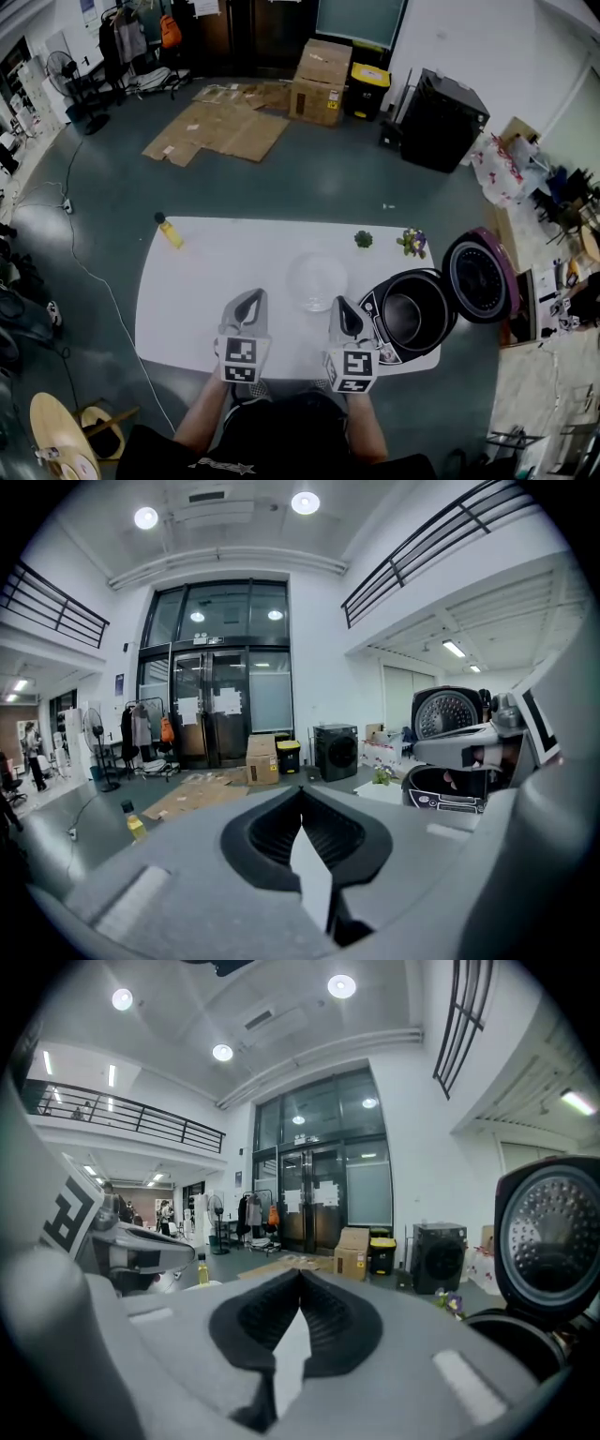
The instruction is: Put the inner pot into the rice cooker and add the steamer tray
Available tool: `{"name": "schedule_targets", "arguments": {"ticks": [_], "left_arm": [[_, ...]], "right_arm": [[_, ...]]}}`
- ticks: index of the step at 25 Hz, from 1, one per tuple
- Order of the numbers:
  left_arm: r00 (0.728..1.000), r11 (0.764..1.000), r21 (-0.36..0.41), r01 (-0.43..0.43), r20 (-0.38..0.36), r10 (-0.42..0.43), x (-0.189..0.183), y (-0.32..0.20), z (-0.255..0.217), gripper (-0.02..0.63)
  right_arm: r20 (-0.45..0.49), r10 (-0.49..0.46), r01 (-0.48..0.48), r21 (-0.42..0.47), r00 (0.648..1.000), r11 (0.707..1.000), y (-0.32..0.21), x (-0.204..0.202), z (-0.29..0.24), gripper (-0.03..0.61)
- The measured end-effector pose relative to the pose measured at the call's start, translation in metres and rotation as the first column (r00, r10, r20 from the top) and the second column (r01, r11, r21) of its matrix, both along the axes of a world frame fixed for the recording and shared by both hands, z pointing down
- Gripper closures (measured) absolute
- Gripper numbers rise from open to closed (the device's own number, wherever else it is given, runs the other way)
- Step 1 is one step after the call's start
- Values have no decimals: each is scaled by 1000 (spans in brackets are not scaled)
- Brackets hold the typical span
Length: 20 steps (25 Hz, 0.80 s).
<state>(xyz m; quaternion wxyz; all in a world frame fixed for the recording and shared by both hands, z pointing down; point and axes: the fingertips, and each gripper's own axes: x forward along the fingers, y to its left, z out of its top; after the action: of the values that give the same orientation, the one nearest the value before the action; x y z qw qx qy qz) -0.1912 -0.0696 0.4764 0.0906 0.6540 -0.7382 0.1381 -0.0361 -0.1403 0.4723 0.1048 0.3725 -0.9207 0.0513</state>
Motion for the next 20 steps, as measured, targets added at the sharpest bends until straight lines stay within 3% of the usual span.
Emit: {"name": "schedule_targets", "arguments": {"ticks": [6, 20], "left_arm": [[999, 999, -40, -17, -31, 15, 8, -17, 35, 601], [994, 971, -236, -25, -106, 0, 13, -43, 136, 601]], "right_arm": [[-26, 22, -23, -39, 999, 999, -9, 12, 33, 572], [-94, -21, -1, -223, 995, 975, -28, 3, 128, 572]]}}
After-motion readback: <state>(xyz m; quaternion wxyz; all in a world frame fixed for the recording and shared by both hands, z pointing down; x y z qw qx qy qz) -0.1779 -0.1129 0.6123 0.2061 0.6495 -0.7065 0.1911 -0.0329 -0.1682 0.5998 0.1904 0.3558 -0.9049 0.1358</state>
